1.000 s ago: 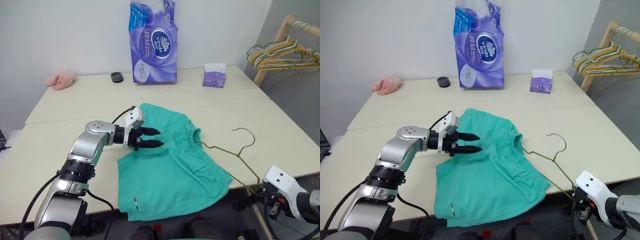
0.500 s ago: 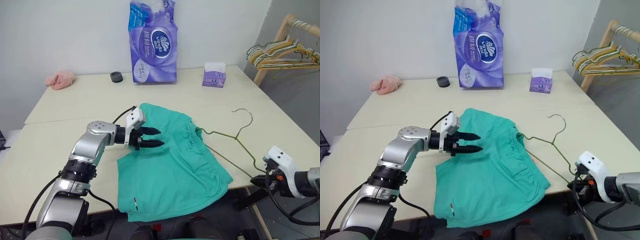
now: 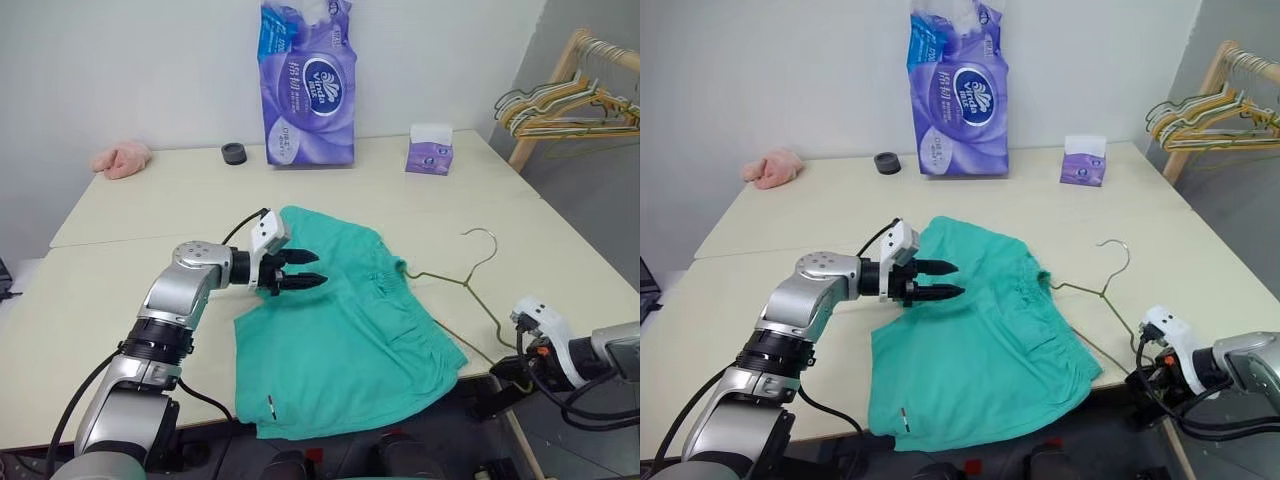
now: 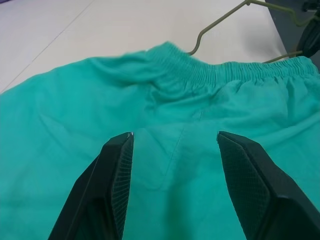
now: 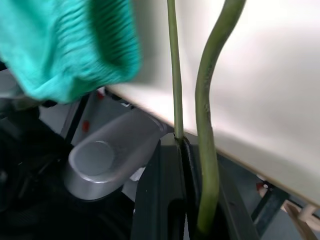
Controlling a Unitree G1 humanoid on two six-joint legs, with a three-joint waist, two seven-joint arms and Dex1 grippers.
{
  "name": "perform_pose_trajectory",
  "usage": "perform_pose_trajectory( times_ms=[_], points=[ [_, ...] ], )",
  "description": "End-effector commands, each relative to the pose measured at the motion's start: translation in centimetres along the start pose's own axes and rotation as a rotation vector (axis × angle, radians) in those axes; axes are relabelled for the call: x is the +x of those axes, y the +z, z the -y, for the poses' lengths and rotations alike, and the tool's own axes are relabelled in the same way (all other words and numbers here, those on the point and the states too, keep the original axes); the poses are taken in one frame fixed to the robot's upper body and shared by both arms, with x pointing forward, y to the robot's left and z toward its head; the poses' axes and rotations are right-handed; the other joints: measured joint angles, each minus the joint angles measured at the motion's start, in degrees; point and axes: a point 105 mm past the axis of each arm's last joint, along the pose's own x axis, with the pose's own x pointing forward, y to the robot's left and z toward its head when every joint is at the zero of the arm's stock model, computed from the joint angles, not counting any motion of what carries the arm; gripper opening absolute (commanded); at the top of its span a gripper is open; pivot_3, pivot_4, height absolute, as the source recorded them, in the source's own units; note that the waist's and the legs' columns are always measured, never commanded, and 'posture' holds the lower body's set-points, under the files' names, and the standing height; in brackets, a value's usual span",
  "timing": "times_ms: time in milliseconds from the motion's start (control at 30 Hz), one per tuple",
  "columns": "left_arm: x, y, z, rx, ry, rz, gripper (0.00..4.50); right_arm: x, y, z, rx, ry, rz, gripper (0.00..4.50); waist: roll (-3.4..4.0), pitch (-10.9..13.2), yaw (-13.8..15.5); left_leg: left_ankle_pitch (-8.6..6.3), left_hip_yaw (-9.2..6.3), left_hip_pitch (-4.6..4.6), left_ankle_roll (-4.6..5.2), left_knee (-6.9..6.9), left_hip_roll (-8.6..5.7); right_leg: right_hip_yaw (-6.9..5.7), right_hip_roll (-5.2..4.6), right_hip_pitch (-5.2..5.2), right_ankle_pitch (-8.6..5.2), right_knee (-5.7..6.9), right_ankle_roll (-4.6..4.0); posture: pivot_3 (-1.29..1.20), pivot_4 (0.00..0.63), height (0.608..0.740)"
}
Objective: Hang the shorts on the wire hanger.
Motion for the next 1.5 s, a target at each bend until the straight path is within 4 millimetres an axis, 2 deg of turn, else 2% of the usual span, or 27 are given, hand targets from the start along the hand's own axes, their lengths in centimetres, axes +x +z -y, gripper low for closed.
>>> perform_pose_trajectory(
  times_ms=[33,400,500,633,733,867,1000,1167,1333,1500],
  points=[
    [-0.6,1.7,-0.3,0.053,0.021,0.044,2.8,-0.6,0.6,-0.1,-0.035,-0.002,0.005,0.0,-0.01,0.0,0.2,0.0,0.0,0.0,0.0,0.0,0.0,-0.01,0.0,0.0,-0.01,0.0,0.02,-0.18,0.053,0.74],
    [-0.5,2.0,-0.4,0.063,0.04,0.059,2.8,1.6,4.7,-0.9,-0.006,0.06,0.086,0.0,-0.02,0.0,0.6,0.0,-0.02,-0.02,0.0,0.02,-0.01,-0.02,-0.03,-0.01,0.03,0.02,-0.05,-0.16,0.046,0.74],
    [-0.6,2.1,-0.5,0.062,0.051,0.064,2.8,1.4,5.8,-0.8,-0.01,0.046,0.124,0.0,-0.01,0.0,0.7,0.0,-0.02,-0.03,0.0,0.02,-0.02,-0.02,-0.04,-0.03,0.04,0.03,-0.05,-0.15,0.044,0.74],
    [-1.1,2.2,-1.0,0.029,0.09,0.094,2.8,-0.1,7.5,-1.2,-0.058,0.03,0.197,0.0,0.0,0.0,0.7,0.0,-0.02,-0.03,-0.01,0.02,-0.03,-0.01,-0.06,-0.04,0.04,0.04,-0.06,-0.15,0.038,0.74],
    [-1.3,2.8,-1.6,0.033,0.126,0.121,3.39,-1.0,8.8,-1.7,-0.127,0.0,0.25,0.0,0.0,0.0,0.6,0.0,-0.04,-0.04,-0.01,0.02,-0.03,-0.02,-0.07,-0.04,0.04,0.06,-0.06,-0.15,0.034,0.74],
    [-1.4,4.0,-2.5,0.037,0.174,0.176,4.48,-1.8,10.6,-2.8,-0.203,-0.016,0.323,0.0,0.0,0.0,0.7,0.0,-0.04,-0.03,-0.01,0.02,-0.03,-0.03,-0.07,-0.04,0.04,0.07,-0.05,-0.16,0.027,0.74],
    [-2.5,9.2,-4.5,0.113,0.247,0.318,4.48,-1.8,12.5,-5.2,-0.357,-0.023,0.372,0.0,-0.06,-0.1,0.7,0.0,-0.06,-0.08,-0.02,0.08,-0.04,-0.07,-0.09,-0.07,0.06,0.09,-0.04,-0.17,0.02,0.74],
    [-2.6,11.8,-3.2,0.221,0.107,0.304,4.48,-0.8,12.0,-6.5,-0.449,-0.016,0.327,0.0,0.05,-0.2,0.5,-0.03,-0.07,-0.16,-0.07,0.07,-0.11,-0.07,-0.15,-0.1,0.06,0.03,-0.02,-0.18,0.017,0.74],
    [-2.5,9.7,-0.5,0.357,-0.165,0.05,4.48,-0.3,11.9,-7.6,-0.586,-0.027,0.296,0.0,0.06,-0.2,0.0,-0.02,-0.06,-0.15,-0.08,0.04,-0.1,-0.09,-0.15,-0.14,0.05,0.07,-0.02,-0.18,0.016,0.74],
    [-2.5,7.0,-0.1,0.397,-0.269,-0.1,4.48,-0.3,11.6,-7.8,-0.697,-0.054,0.274,0.0,0.07,-0.2,-0.5,-0.02,-0.06,-0.12,-0.07,0.05,-0.1,-0.09,-0.15,-0.13,0.04,0.09,-0.02,-0.19,0.018,0.74]
  ],
)
